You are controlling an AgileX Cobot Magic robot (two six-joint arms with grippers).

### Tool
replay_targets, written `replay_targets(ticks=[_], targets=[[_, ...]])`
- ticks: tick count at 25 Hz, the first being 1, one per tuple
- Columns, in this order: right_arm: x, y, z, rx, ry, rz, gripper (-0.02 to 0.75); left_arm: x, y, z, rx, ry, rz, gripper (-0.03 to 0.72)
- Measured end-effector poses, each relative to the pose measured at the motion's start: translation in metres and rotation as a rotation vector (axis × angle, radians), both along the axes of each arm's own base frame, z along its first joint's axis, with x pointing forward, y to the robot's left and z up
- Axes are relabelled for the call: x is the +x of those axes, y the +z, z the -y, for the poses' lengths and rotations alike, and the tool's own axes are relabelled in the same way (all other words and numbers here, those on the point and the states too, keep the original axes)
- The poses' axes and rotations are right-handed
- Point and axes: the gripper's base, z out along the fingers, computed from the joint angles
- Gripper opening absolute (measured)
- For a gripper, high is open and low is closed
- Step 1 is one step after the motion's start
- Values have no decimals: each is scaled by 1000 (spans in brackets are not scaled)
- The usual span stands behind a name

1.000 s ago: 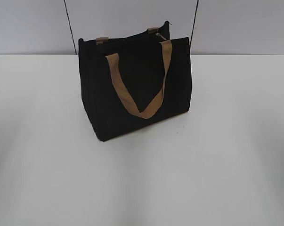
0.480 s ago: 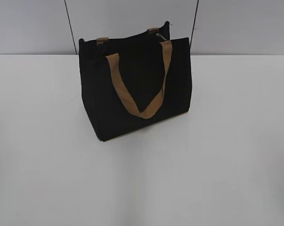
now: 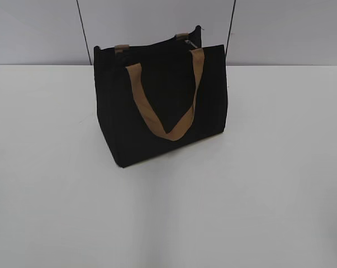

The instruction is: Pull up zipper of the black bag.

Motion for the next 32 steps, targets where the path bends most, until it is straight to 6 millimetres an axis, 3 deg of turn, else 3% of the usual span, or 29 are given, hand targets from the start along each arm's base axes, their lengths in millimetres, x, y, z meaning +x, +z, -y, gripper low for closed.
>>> replay_targets(ticks=[17, 32], targets=[[7, -6, 1, 5, -10, 93, 368, -7, -2, -2, 5, -4, 49, 465], [7, -6, 0, 8, -9, 95, 368, -8, -2, 0, -1, 113, 48, 465]])
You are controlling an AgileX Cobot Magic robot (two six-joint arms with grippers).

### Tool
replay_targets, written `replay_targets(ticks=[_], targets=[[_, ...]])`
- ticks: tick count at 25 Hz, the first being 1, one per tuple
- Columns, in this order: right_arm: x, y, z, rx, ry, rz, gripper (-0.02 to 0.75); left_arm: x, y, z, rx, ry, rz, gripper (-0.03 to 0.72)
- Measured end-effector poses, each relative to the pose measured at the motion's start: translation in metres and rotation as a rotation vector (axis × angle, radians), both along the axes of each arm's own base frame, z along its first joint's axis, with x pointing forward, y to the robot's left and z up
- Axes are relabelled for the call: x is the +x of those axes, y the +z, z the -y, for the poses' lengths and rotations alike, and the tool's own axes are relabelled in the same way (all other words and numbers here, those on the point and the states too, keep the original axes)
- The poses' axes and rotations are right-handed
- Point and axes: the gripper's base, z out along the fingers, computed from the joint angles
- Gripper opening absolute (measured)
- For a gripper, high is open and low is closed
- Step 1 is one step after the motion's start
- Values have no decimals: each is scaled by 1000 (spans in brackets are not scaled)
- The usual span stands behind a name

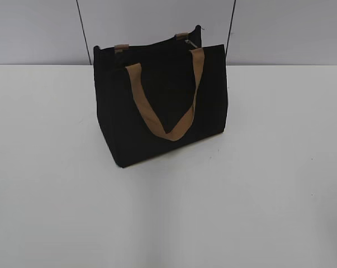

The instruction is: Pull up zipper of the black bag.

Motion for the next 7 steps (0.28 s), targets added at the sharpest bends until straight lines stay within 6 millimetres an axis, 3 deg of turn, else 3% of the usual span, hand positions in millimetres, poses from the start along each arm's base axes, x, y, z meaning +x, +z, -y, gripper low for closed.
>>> replay_targets(ticks=[7], targets=[[0, 0, 0, 2, 2, 0, 368, 0, 0, 0, -1, 6, 0, 447]])
